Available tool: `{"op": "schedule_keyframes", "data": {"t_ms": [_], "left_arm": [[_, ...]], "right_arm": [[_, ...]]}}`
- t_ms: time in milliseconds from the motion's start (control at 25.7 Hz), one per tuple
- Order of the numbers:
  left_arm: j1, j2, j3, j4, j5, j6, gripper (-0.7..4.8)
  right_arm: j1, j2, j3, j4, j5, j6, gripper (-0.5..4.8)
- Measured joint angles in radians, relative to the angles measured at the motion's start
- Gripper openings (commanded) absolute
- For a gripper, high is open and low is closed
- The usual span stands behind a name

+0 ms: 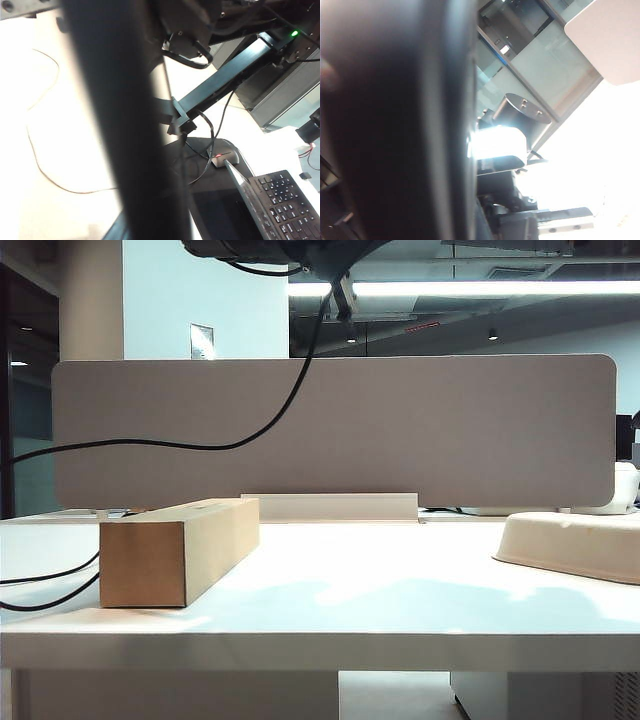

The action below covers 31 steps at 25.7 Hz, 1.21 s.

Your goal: Pick up the charging cable and the phone, plug the charging cable into the charging port on the phone, and finally place them back on the table.

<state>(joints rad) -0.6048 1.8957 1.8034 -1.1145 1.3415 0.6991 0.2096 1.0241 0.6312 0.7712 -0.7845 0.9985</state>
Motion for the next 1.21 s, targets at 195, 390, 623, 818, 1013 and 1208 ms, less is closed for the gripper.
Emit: {"op": "schedule_keyframes", "data": {"t_ms": [195, 390, 623, 818, 1013, 1208], "left_arm": [[0.003, 0.000, 0.000, 0.022, 0.006, -0.020, -0.06], [0.005, 0.000, 0.000, 0.162, 0.008, -0.139, -0.06], [0.008, 0.000, 0.000, 0.201, -0.025, -0.200, -0.06], [0.029, 0.000, 0.000, 0.194, -0.006, -0.200, -0.06], [0.027, 0.000, 0.000, 0.253, 0.003, -0.231, -0.06], [0.028, 0.000, 0.000, 0.273, 0.017, -0.261, -0.06]], "right_arm": [[0.000, 0.000, 0.000, -0.021, 0.056, -0.050, -0.05], [0.000, 0.000, 0.000, -0.029, 0.069, -0.053, -0.05], [-0.013, 0.001, 0.000, -0.029, 0.092, -0.064, -0.05], [-0.051, 0.000, 0.000, -0.029, 0.107, -0.083, -0.05], [-0.050, 0.000, 0.000, -0.029, 0.106, -0.084, -0.05], [-0.050, 0.001, 0.000, -0.029, 0.108, -0.084, -0.05]]}}
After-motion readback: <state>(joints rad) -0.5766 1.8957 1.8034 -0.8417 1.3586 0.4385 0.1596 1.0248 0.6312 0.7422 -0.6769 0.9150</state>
